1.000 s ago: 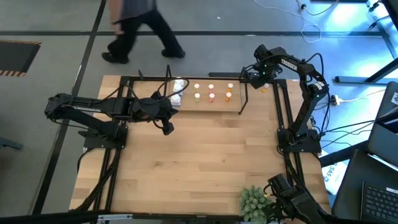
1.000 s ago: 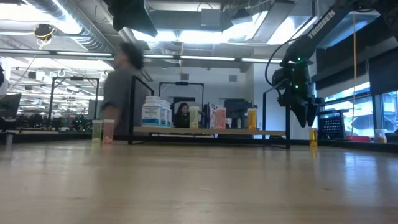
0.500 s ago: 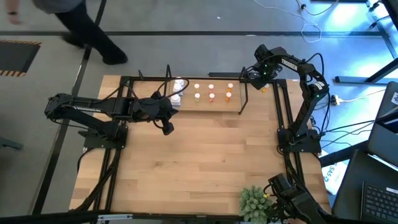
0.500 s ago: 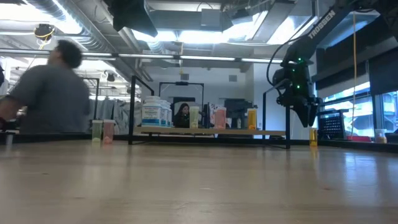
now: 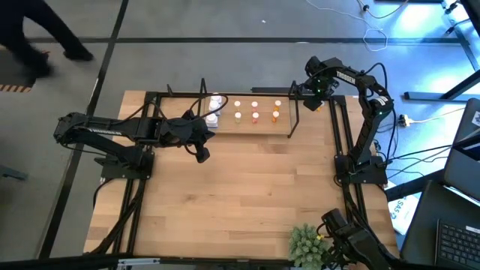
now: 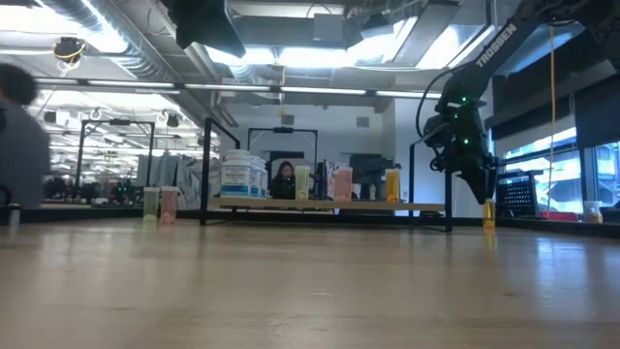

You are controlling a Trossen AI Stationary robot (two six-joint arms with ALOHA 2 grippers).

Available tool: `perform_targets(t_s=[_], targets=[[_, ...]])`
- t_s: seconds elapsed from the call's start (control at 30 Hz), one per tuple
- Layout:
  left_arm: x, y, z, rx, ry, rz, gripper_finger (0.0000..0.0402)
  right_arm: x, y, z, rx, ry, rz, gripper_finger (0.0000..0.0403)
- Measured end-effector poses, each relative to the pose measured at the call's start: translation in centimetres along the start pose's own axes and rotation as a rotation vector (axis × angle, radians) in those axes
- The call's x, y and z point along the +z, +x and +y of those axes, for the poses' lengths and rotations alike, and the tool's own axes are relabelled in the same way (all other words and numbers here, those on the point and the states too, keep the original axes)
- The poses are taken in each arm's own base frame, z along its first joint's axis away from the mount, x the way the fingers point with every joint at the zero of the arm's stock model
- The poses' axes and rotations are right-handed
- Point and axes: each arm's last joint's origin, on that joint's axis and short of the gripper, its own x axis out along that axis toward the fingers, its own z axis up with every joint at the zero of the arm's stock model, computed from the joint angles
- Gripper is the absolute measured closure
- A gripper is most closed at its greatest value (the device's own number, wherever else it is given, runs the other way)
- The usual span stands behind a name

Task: Pick and place medicine bottles onto shelf by color
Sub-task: Put the orange pill bottle on the shelf aligned with the other orange pill bottles

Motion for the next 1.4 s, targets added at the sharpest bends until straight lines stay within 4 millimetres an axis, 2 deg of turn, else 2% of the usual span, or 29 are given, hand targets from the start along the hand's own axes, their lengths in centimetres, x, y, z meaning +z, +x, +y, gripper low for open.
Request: perform_targets(t_s=[0.17,0.5,0.93,1.4], targets=[[0.0,-0.01,0.0,0.0,0.0,-0.001,0.0401,0.0,0.0,0.0,0.0,-0.003,0.0,0.0195],[0.0,0.0,0.0,0.0,0.0,0.0,0.0401,0.0,0.0,0.0,0.0,-0.002,0.0,0.0239],[0.0,0.0,0.0,0.0,0.0,0.0,0.0401,0.03,0.0,-0.01,-0.001,-0.002,-0.003,0.0272],[0.0,0.0,0.0,0.0,0.0,0.0,0.0401,0.04,0.0,-0.01,-0.002,-0.001,-0.004,0.0277]])
